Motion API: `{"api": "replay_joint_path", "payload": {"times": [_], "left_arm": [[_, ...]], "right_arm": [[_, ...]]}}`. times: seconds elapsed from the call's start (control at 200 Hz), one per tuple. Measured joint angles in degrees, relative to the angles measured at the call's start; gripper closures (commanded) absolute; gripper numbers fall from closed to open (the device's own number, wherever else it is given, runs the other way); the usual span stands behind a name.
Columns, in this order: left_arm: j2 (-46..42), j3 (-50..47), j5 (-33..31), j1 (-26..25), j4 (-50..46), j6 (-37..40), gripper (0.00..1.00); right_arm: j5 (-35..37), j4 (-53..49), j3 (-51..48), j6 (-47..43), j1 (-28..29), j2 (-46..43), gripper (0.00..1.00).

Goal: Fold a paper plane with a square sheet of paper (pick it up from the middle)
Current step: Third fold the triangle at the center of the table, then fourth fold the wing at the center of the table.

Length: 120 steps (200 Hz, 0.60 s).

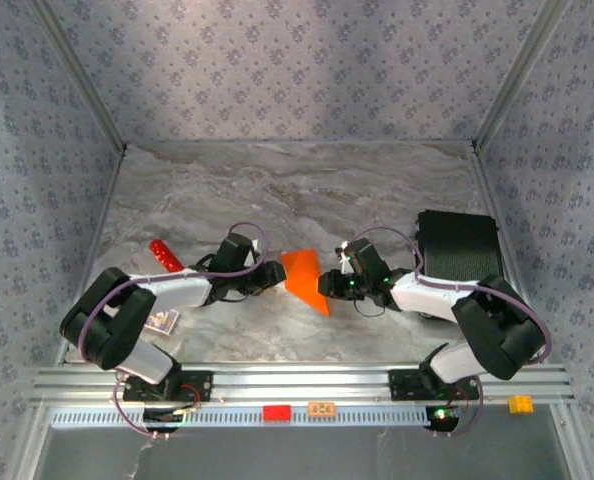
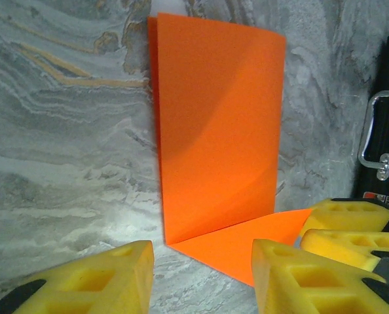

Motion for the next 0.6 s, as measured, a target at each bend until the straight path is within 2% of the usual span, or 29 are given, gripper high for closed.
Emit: {"api": "replay_joint_path", "payload": {"times": [0.25,0.6], "left_arm": [[1.16,0.39,0.70,0.00,-0.13,-0.44,0.56],[1.68,1.33,0.87,0.00,-0.85,-0.42,0.54]], "right_arm": [[-1.73,1.64,0.00,-0.02,-0.96,1.66,0.75],[-3.85,3.26,-0.02,-0.33,-1.92,3.34,0.90]]}}
